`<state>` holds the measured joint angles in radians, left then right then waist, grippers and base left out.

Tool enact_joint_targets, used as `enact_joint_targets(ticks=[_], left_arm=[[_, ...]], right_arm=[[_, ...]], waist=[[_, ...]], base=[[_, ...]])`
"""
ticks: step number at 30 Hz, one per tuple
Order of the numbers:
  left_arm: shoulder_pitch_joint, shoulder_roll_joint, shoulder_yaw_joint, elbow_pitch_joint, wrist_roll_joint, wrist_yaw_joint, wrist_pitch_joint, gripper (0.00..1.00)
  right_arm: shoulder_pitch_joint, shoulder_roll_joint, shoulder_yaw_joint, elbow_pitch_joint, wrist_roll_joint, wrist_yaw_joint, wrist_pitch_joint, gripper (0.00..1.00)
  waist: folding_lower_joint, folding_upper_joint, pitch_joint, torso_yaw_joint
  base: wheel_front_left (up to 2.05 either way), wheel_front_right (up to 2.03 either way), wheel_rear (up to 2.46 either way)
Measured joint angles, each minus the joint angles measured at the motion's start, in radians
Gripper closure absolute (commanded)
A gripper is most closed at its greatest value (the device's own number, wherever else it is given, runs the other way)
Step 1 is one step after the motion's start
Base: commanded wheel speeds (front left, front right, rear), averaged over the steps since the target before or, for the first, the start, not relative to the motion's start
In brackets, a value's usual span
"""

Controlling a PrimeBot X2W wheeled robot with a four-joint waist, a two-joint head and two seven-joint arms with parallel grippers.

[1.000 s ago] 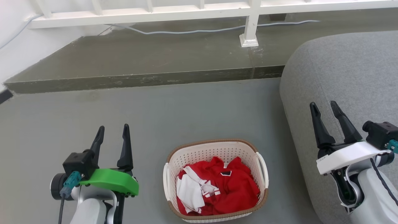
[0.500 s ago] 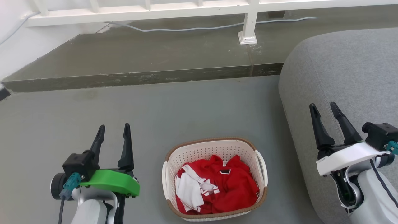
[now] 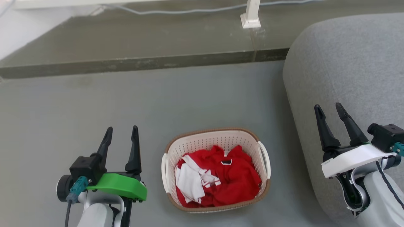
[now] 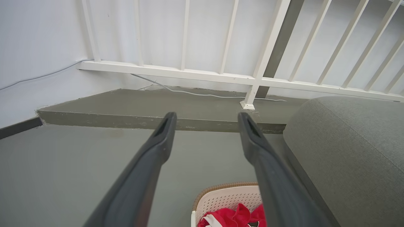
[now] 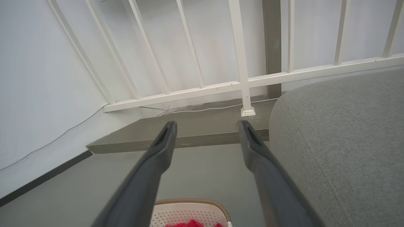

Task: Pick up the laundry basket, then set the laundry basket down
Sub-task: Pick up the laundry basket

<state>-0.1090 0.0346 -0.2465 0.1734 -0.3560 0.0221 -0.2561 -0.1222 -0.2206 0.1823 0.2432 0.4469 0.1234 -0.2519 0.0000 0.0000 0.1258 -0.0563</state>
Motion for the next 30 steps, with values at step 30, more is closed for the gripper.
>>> enact_joint_targets(ticks=[30], left_arm=[[-0.242, 0.003, -0.134, 0.150, -0.018, 0.031, 0.000, 0.00]], right_arm=[[-0.175, -0.077, 0.077, 0.063, 0.093, 0.000, 0.000, 0.00]], waist=[[0.0000, 0.0000, 0.331, 0.024]], base=[[0.00, 0.00, 0.00]])
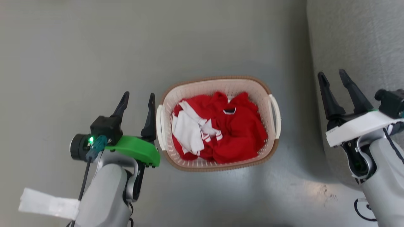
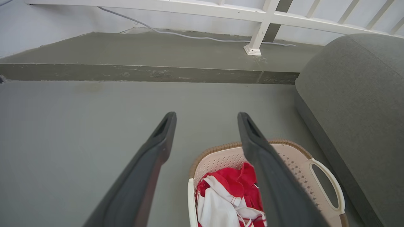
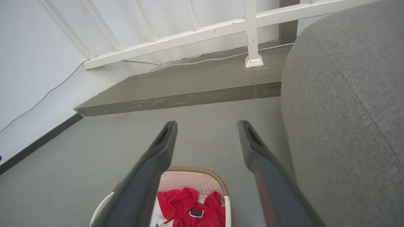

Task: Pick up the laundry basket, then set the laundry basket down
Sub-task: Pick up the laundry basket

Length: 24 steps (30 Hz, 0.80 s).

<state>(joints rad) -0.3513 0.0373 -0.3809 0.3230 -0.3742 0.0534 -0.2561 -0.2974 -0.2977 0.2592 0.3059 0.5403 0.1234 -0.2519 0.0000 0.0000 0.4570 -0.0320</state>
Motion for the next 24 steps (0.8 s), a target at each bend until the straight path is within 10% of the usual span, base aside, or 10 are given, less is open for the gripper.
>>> enact_joint_targets(ticks=[24], left_arm=[[-0.260, -0.004, -0.116, 0.298, -0.184, 0.010, 0.001, 0.00]], right_arm=[[-0.194, -0.025, 0.201, 0.291, 0.088, 0.000, 0.017, 0.00]], waist=[[0.0001, 0.0000, 0.300, 0.015]], base=[[0.00, 0.00, 0.00]])
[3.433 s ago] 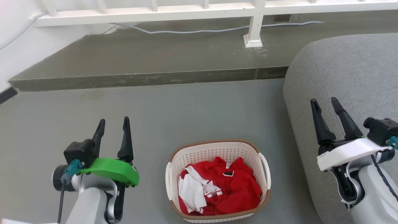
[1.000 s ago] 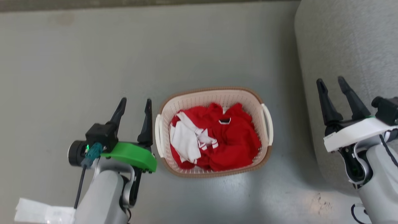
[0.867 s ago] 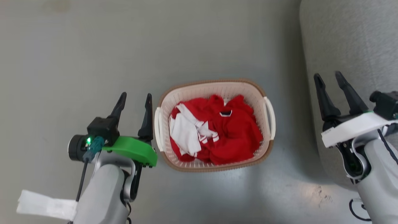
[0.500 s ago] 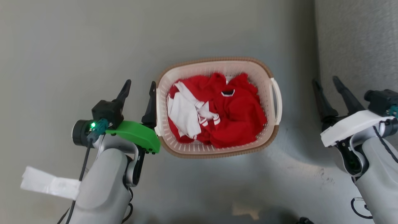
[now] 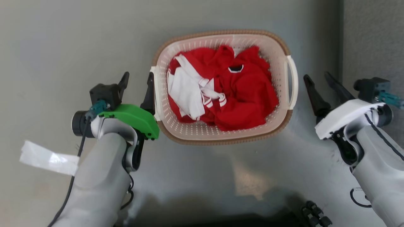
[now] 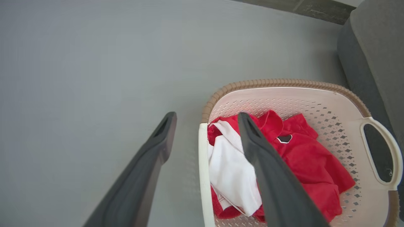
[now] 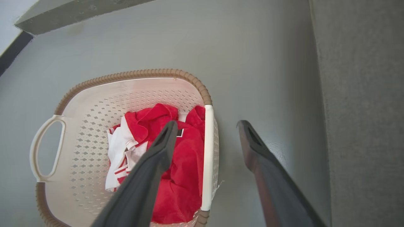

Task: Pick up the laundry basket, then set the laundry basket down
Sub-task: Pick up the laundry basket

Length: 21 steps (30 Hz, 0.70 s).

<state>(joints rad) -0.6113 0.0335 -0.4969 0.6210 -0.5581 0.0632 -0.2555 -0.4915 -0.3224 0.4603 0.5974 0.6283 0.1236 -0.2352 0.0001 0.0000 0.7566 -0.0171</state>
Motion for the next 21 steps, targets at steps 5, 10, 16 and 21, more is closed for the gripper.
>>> enact_joint_targets(ticks=[5, 10, 16, 21], left_arm=[[-0.041, -0.001, -0.029, 0.056, -0.044, 0.000, 0.009, 0.00], [-0.101, -0.001, -0.068, 0.094, -0.055, -0.002, 0.017, 0.00], [-0.138, -0.001, -0.109, 0.151, -0.097, -0.013, 0.027, 0.00], [-0.154, -0.001, -0.128, 0.194, -0.128, -0.027, 0.032, 0.00]], right_arm=[[-0.049, 0.009, 0.048, 0.030, 0.008, 0.000, 0.008, 0.00], [-0.102, 0.009, 0.087, 0.055, 0.029, 0.000, 0.008, 0.00], [-0.152, 0.010, 0.125, 0.101, 0.046, 0.000, 0.007, 0.00], [-0.179, 0.012, 0.166, 0.122, 0.068, 0.000, 0.007, 0.00]], waist=[[0.0000, 0.0000, 0.056, -0.004], [0.0000, 0.0000, 0.111, -0.009], [0.0000, 0.0000, 0.168, -0.016], [0.0001, 0.0000, 0.195, -0.020]], base=[[0.00, 0.00, 0.00], [0.00, 0.00, 0.00], [0.00, 0.00, 0.00], [0.00, 0.00, 0.00]])
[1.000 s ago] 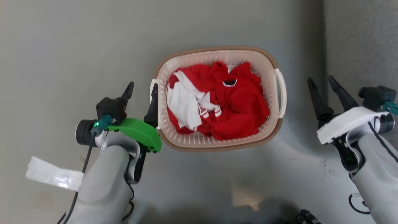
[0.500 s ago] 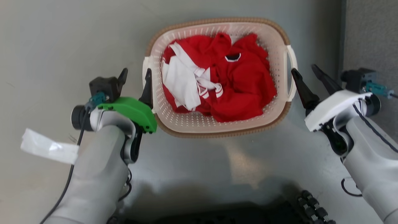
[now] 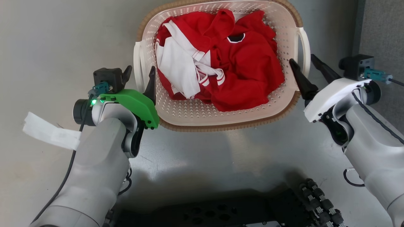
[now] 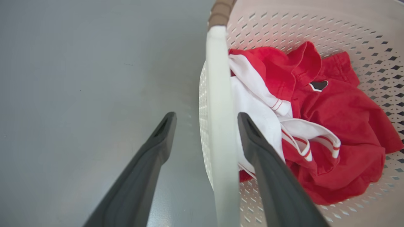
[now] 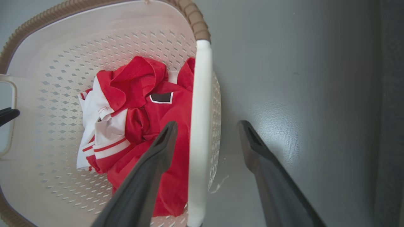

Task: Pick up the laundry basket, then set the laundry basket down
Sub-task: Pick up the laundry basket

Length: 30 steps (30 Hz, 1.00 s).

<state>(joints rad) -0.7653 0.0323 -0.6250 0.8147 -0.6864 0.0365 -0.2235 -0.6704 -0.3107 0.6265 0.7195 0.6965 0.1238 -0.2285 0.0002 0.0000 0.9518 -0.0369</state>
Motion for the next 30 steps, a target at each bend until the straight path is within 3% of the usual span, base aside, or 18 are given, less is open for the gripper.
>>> enact_joint_targets(ticks=[4, 6, 7, 8, 9, 10, 11, 12, 30], left_arm=[[-0.012, 0.000, -0.018, 0.022, -0.032, -0.003, -0.001, 0.00], [-0.021, 0.000, -0.025, 0.030, -0.042, -0.007, -0.001, 0.13], [-0.024, 0.000, -0.028, 0.036, -0.046, -0.011, -0.001, 0.35], [-0.028, 0.000, -0.032, 0.041, -0.050, -0.012, -0.002, 0.50], [-0.031, 0.000, -0.035, 0.047, -0.052, -0.013, -0.002, 0.65], [-0.034, -0.001, -0.040, 0.050, -0.059, -0.018, -0.002, 0.84], [-0.037, -0.004, -0.045, 0.052, -0.064, -0.019, -0.002, 0.96], [-0.040, -0.008, -0.049, 0.054, -0.072, -0.019, -0.002, 1.00], [-0.060, -0.011, -0.132, 0.157, -0.157, -0.053, -0.006, 1.00]], right_arm=[[-0.017, 0.004, 0.024, 0.011, 0.020, 0.000, -0.001, 0.00], [-0.030, 0.003, 0.031, 0.016, 0.029, 0.000, -0.002, 0.00], [-0.036, 0.003, 0.036, 0.019, 0.033, 0.000, -0.005, 0.12], [-0.040, 0.003, 0.040, 0.021, 0.036, 0.000, -0.010, 0.31], [-0.044, 0.003, 0.045, 0.024, 0.040, 0.000, -0.010, 0.57], [-0.046, 0.003, 0.047, 0.027, 0.046, 0.000, -0.010, 0.67], [-0.047, 0.003, 0.049, 0.033, 0.053, 0.000, -0.010, 0.78], [-0.049, 0.002, 0.053, 0.038, 0.057, 0.001, -0.010, 1.00], [-0.074, 0.014, 0.148, 0.092, 0.130, 0.008, -0.013, 1.00]], waist=[[0.0000, 0.0000, 0.005, 0.000], [0.0000, 0.0000, 0.006, 0.000], [-0.0001, 0.0000, 0.006, 0.000], [0.0000, 0.0000, 0.007, 0.001], [-0.0001, 0.0000, 0.007, 0.001], [-0.0001, 0.0000, 0.007, 0.001], [0.0000, 0.0000, 0.007, 0.001], [-0.0001, 0.0000, 0.007, 0.001], [-0.0001, 0.0000, -0.078, -0.004]], base=[[0.00, 0.00, 0.00], [0.00, 0.00, 0.00], [0.00, 0.00, 0.00], [0.00, 0.00, 0.00], [0.00, 0.00, 0.00], [0.00, 0.00, 0.00], [0.00, 0.00, 0.00], [0.00, 0.00, 0.00], [0.00, 0.00, 0.00]])
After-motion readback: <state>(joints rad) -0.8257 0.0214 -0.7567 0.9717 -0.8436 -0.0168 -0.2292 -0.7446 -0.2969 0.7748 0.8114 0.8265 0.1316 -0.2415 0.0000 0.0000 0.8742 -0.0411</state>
